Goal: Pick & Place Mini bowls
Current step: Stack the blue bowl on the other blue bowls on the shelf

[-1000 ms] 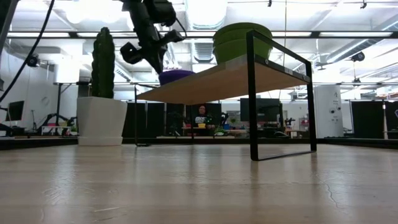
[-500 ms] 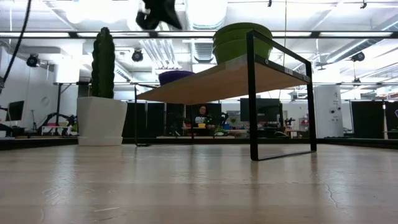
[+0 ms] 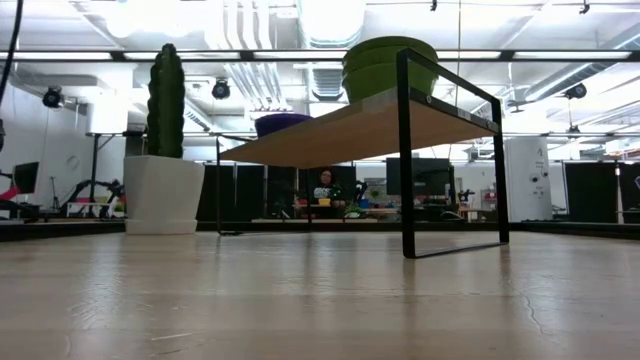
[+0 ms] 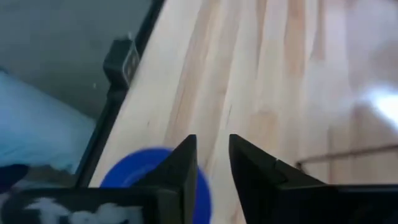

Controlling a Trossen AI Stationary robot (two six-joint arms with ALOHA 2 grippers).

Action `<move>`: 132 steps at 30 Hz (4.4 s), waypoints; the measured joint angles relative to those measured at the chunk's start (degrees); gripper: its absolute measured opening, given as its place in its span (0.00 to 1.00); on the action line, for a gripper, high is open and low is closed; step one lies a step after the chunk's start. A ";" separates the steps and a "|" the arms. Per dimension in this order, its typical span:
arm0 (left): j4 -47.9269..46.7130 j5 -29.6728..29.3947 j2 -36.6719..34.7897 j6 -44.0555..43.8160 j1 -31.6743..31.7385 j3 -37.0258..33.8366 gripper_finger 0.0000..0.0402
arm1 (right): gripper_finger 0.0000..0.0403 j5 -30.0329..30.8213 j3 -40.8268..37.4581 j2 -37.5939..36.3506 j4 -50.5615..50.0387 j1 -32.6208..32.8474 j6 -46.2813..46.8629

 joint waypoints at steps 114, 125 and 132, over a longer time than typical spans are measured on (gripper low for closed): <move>49.91 41.16 0.95 21.46 -17.95 -22.12 0.42 | 0.02 -50.49 37.92 6.58 0.62 -20.88 -28.73; 49.81 48.91 0.84 19.03 -17.90 -22.14 0.41 | 0.02 -51.19 37.92 6.14 -0.43 -26.41 -27.84; 49.33 49.34 0.69 18.32 -17.79 -22.14 0.30 | 0.02 -52.68 37.92 5.90 -0.43 -27.35 -27.22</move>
